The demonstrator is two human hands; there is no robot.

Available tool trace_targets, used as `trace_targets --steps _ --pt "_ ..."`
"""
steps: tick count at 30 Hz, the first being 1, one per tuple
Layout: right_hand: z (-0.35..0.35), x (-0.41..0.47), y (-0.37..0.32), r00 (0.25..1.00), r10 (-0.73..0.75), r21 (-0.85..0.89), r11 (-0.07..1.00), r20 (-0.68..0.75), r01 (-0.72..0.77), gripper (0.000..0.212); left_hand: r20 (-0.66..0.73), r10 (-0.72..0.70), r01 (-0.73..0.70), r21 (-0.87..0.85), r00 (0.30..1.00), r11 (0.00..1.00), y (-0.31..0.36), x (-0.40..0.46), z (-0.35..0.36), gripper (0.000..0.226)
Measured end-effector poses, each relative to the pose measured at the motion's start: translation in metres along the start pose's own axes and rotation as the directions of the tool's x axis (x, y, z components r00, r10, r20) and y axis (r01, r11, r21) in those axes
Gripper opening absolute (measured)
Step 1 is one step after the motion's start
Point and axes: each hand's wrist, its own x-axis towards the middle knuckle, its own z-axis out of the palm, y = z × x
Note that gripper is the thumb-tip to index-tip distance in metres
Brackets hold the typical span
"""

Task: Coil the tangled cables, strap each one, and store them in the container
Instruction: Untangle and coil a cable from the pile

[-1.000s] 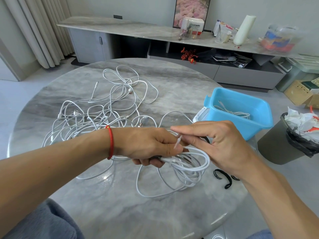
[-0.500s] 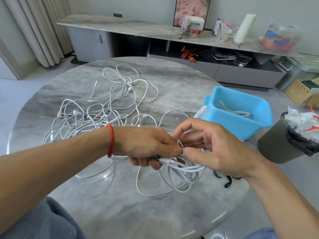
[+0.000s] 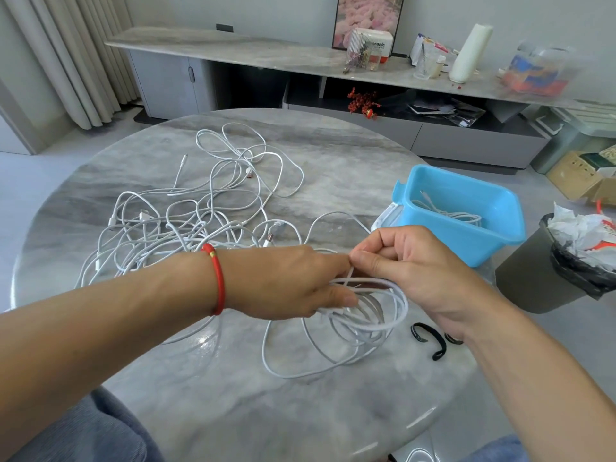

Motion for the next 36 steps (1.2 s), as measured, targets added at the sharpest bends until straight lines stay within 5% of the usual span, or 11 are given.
trace_targets --steps 5,8,11,14,18,22,30,34,36 --pt "-0.002 0.001 0.001 0.979 0.191 0.185 0.962 0.077 -0.202 0.020 0.020 0.059 -0.059 -0.038 0.998 0.998 0.002 -0.003 -0.002 0.027" --pt "-0.005 0.004 0.003 0.967 0.249 0.230 0.939 0.048 -0.254 0.008 -0.005 0.131 -0.130 -0.134 0.991 0.982 0.005 -0.004 -0.003 0.023" --pt "-0.008 0.007 0.009 0.967 0.254 0.178 0.950 0.033 -0.256 0.036 -0.066 0.183 -0.193 -0.219 0.981 0.956 0.004 -0.005 -0.007 0.024" --pt "-0.002 0.008 0.012 0.948 0.310 0.212 0.924 0.068 -0.317 0.039 -0.128 0.183 -0.219 -0.391 0.975 0.894 0.003 -0.005 -0.008 0.024" --pt "0.008 0.010 0.022 0.926 0.367 0.090 0.923 0.084 -0.374 0.017 -0.227 -0.082 -0.113 -0.730 0.970 0.674 -0.009 0.001 -0.007 0.028" --pt "0.005 0.010 0.021 0.903 0.414 0.015 0.908 0.117 -0.418 0.017 -0.224 -0.325 -0.039 -0.870 0.919 0.491 -0.025 0.007 -0.009 0.025" --pt "0.018 0.012 0.020 0.954 0.208 0.249 0.933 0.216 -0.260 0.021 -0.126 -0.483 0.077 -0.922 0.867 0.380 -0.038 0.015 -0.006 0.025" --pt "0.034 0.019 0.021 0.985 0.166 -0.245 0.954 -0.050 -0.173 0.024 -0.024 -0.431 0.108 -0.954 0.902 0.279 -0.041 0.016 -0.007 0.025" --pt "0.037 0.019 0.020 0.996 0.090 -0.387 0.918 -0.025 -0.093 0.024 0.026 -0.359 0.116 -0.966 0.933 0.233 -0.043 0.015 -0.008 0.022"
